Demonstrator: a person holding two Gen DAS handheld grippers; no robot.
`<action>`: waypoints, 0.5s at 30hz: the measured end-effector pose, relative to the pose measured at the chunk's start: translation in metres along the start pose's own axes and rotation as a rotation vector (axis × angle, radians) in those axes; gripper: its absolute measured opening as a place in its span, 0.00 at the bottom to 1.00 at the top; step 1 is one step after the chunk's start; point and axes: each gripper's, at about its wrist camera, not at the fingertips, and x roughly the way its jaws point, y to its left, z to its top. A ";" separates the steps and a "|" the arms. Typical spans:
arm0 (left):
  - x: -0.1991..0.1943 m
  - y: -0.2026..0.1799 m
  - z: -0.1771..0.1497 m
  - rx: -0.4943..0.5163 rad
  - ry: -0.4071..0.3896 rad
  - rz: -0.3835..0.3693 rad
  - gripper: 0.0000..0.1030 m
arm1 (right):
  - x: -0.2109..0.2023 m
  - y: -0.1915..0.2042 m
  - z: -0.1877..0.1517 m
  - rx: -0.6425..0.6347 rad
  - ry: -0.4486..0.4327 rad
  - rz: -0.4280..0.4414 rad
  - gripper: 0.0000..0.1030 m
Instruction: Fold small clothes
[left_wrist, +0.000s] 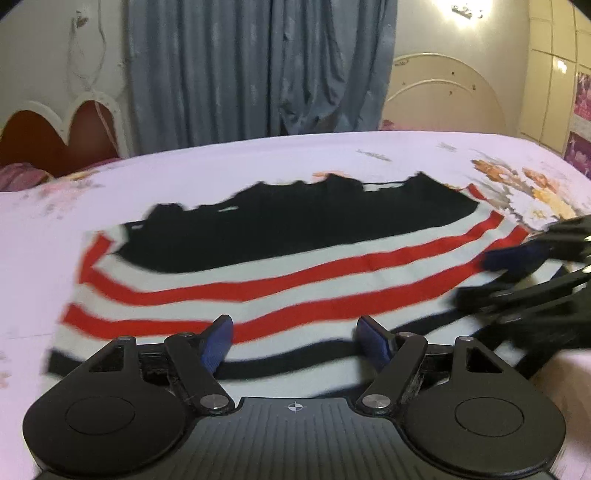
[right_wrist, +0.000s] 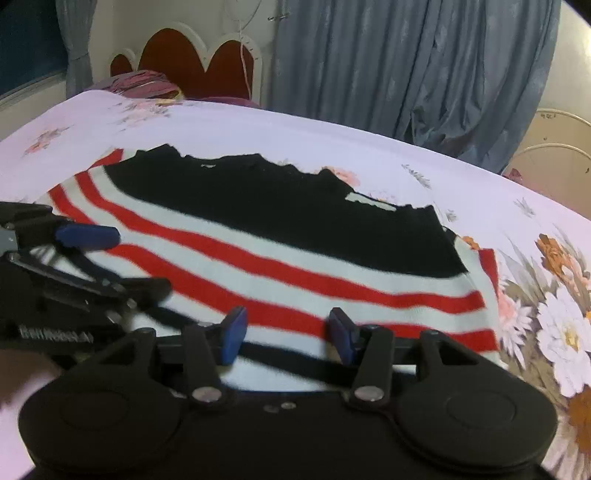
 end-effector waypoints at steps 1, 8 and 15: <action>-0.006 0.009 -0.006 -0.008 -0.002 0.004 0.71 | -0.008 -0.003 -0.008 -0.009 -0.004 -0.026 0.50; -0.039 0.041 -0.029 -0.101 -0.020 0.069 0.71 | -0.036 -0.036 -0.029 0.156 0.035 -0.098 0.49; -0.042 -0.015 -0.030 -0.068 -0.038 -0.021 0.70 | -0.045 0.052 -0.016 0.025 0.009 0.050 0.41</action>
